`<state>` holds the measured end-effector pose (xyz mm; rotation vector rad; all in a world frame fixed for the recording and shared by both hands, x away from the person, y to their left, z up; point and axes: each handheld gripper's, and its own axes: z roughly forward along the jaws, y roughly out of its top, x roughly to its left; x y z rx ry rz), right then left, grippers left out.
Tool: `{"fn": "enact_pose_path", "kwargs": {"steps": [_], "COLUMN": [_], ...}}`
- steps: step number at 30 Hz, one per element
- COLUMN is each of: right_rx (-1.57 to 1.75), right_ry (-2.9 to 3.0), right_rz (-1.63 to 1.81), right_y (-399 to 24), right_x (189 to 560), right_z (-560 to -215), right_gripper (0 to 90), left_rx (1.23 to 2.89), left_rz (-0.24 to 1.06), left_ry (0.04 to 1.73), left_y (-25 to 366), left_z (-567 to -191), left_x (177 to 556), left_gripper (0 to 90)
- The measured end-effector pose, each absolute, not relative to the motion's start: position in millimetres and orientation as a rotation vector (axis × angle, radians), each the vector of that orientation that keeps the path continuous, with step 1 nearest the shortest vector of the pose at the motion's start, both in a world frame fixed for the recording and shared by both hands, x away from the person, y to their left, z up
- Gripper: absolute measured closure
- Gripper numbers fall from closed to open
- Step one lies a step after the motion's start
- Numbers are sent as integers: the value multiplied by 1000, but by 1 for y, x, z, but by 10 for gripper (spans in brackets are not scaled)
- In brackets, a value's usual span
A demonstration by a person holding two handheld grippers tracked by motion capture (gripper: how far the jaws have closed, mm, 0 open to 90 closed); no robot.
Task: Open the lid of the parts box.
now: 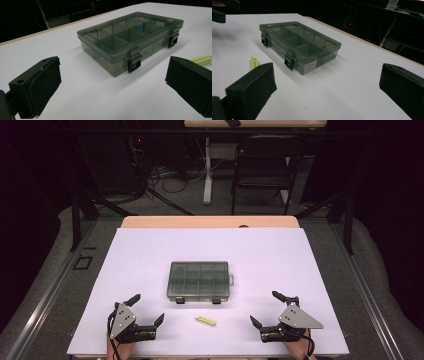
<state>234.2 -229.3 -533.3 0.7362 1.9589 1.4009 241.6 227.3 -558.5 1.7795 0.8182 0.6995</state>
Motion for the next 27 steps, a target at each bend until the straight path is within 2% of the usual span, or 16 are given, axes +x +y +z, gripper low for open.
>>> {"fn": "enact_pose_path", "kwargs": {"steps": [27], "right_rx": [711], "right_ry": [2050], "right_rz": [1409], "right_y": [-213], "right_x": [249], "right_z": [-535], "right_gripper": [0], "left_rx": [1798], "left_rz": [656], "left_ry": [824], "left_y": [225], "left_z": [-559], "left_x": [253], "left_gripper": [0]}}
